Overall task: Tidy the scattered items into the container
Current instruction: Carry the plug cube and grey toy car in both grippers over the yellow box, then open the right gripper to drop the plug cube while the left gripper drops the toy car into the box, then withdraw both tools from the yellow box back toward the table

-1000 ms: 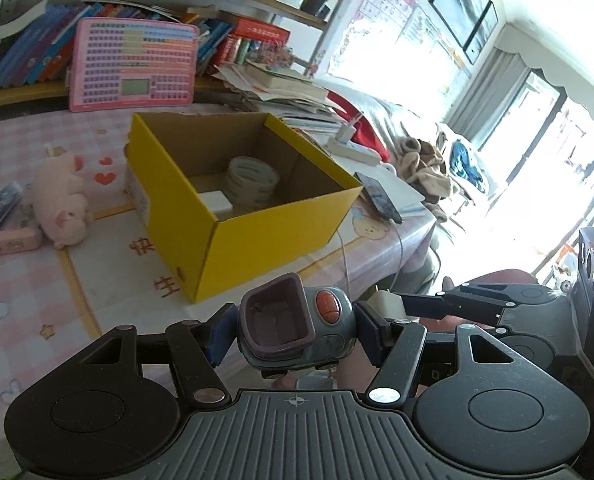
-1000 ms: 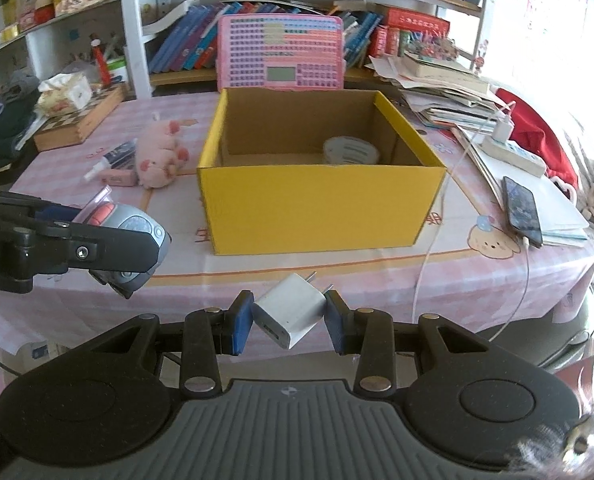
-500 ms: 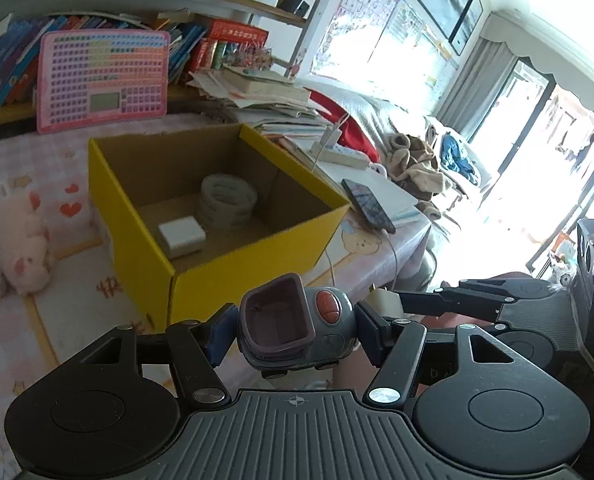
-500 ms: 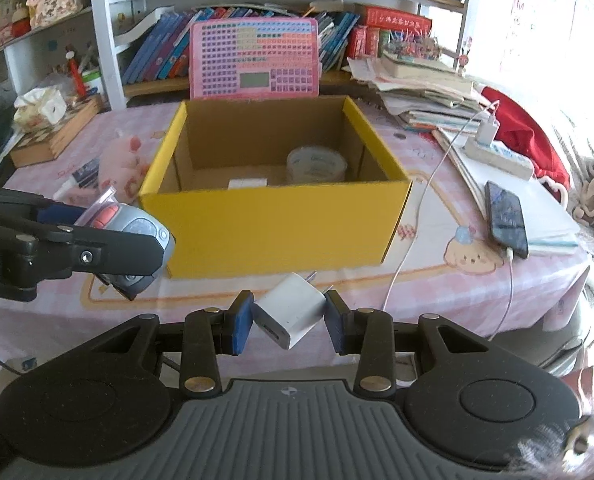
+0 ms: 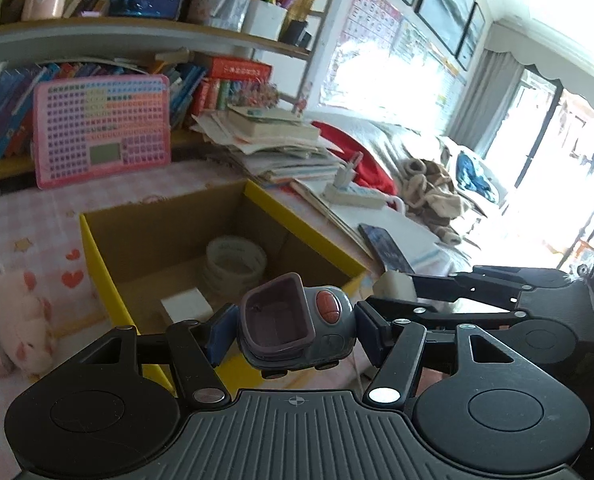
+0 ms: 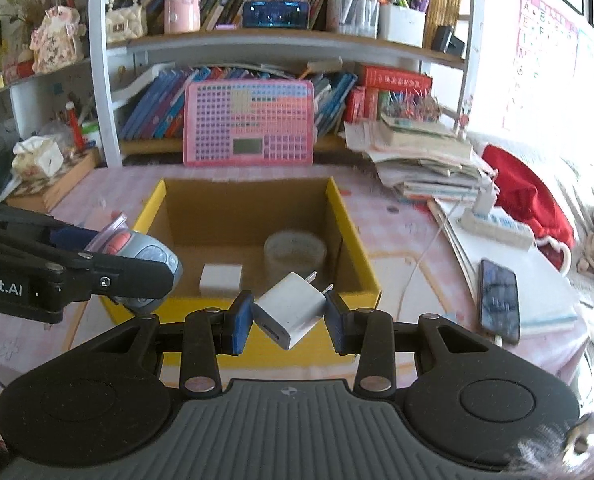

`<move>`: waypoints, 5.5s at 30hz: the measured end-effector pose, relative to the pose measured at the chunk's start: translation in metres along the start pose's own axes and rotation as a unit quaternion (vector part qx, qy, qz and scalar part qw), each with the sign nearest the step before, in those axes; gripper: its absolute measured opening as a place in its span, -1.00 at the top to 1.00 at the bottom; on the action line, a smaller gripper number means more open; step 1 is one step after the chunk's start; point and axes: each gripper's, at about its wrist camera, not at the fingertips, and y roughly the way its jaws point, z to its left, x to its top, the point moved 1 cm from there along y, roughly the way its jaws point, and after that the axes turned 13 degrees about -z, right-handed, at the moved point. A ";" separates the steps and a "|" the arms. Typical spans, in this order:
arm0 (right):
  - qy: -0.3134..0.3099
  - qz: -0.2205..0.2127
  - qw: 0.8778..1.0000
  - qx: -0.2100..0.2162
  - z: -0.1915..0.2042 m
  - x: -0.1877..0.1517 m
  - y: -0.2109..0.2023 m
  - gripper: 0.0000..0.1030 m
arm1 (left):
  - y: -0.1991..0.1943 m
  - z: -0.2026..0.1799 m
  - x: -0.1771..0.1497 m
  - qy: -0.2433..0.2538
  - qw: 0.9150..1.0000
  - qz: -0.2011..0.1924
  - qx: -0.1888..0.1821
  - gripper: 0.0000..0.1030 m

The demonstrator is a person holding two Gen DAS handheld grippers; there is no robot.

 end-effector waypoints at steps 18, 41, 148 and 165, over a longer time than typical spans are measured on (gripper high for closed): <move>-0.061 -0.001 0.993 0.098 -0.015 0.017 0.075 0.30 | 0.044 0.007 0.011 0.014 0.995 -0.006 0.104 -0.22; -0.107 0.128 0.969 0.181 -0.012 -0.006 0.164 0.30 | 0.114 0.039 -0.010 -0.015 0.986 0.093 0.140 -0.22; -0.051 0.058 0.997 0.028 0.163 -0.052 -0.056 -0.60 | -0.164 0.054 -0.085 0.019 0.985 0.014 0.171 -0.66; -0.093 0.076 0.986 0.112 0.225 -0.049 -0.031 -0.60 | -0.199 0.099 -0.100 -0.010 0.966 0.034 0.255 -0.67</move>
